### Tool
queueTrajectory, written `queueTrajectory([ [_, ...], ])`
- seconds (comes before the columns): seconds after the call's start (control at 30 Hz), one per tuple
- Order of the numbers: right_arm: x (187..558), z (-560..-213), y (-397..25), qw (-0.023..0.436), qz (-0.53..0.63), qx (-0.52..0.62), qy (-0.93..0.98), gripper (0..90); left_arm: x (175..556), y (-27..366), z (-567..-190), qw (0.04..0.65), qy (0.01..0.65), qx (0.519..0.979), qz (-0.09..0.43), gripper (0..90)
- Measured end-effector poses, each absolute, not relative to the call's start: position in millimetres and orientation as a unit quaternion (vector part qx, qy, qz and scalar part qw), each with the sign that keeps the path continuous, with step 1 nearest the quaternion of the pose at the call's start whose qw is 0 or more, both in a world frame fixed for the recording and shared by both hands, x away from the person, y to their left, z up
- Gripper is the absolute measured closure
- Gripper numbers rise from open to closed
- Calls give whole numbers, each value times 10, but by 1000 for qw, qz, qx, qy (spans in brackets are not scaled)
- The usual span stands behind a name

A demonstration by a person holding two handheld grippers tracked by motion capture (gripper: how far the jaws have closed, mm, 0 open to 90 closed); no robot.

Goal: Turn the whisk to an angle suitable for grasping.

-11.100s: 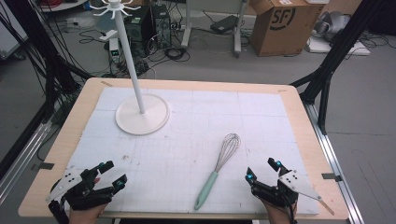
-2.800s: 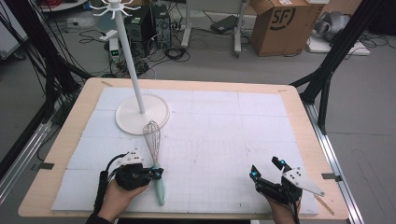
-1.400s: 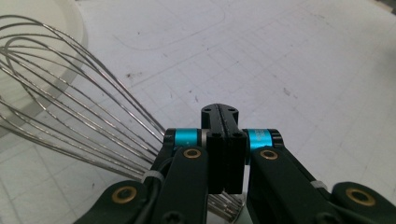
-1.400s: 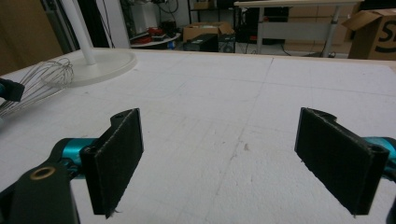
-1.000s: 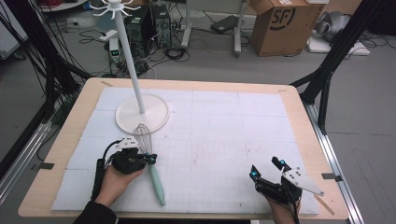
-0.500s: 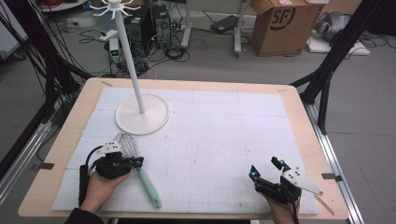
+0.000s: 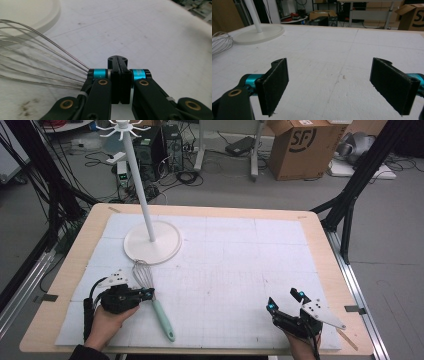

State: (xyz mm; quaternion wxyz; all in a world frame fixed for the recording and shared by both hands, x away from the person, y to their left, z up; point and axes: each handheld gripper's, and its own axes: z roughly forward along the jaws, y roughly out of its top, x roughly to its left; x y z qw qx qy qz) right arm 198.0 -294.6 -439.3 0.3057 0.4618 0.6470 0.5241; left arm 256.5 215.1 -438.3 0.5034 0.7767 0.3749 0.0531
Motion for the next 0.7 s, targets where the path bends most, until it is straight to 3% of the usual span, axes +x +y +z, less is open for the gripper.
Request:
queueTrajectory([
  [0.47, 1982, -4395, -2947, 306, 524, 463, 646, 141, 2053, 2159, -4501, 480, 297, 825, -7, 897],
  [0.7, 1984, -4395, -2933, 309, 522, 461, 648, 141, 1947, 1830, -4605, 439, 251, 863, -25, 897],
])
